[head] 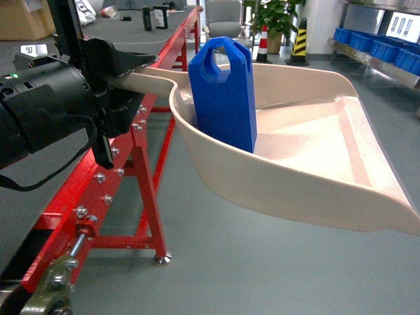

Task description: Place part in tray to right shelf

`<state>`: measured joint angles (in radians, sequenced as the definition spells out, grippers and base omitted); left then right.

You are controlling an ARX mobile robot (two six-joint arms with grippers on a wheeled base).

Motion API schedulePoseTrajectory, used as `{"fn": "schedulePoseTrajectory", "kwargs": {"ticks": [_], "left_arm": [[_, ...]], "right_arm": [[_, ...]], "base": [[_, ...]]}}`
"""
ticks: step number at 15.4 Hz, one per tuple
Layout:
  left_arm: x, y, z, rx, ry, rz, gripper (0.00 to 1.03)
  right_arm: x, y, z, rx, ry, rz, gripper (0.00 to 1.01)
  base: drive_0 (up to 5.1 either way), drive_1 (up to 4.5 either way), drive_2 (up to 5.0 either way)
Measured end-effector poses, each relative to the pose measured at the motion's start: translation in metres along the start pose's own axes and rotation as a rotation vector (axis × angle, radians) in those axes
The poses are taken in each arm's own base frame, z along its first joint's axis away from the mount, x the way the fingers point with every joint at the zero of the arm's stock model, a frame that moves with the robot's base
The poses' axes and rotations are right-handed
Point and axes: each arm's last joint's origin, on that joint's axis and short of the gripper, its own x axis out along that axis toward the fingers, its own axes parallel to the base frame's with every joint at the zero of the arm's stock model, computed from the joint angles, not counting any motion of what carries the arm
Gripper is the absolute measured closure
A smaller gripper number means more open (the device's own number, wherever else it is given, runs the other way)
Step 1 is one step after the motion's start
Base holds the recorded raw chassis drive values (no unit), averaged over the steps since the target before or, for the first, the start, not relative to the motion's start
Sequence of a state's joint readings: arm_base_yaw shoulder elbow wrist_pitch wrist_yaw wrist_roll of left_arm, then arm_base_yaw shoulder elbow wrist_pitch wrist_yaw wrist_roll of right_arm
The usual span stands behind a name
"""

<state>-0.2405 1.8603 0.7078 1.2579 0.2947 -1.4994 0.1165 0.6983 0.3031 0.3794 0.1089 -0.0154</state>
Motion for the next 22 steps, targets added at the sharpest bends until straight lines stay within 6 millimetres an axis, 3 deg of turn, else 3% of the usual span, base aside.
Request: {"fn": "schedulePoseTrajectory", "kwargs": {"ticks": [22], "left_arm": [[0.0001, -0.0002, -0.0004, -0.001, 0.002, -0.002, 0.89]], "right_arm": [[0.0000, 0.0000, 0.0004, 0.000, -0.003, 0.000, 0.03]], "base": [[4.8, -2.30, -2.2]]}}
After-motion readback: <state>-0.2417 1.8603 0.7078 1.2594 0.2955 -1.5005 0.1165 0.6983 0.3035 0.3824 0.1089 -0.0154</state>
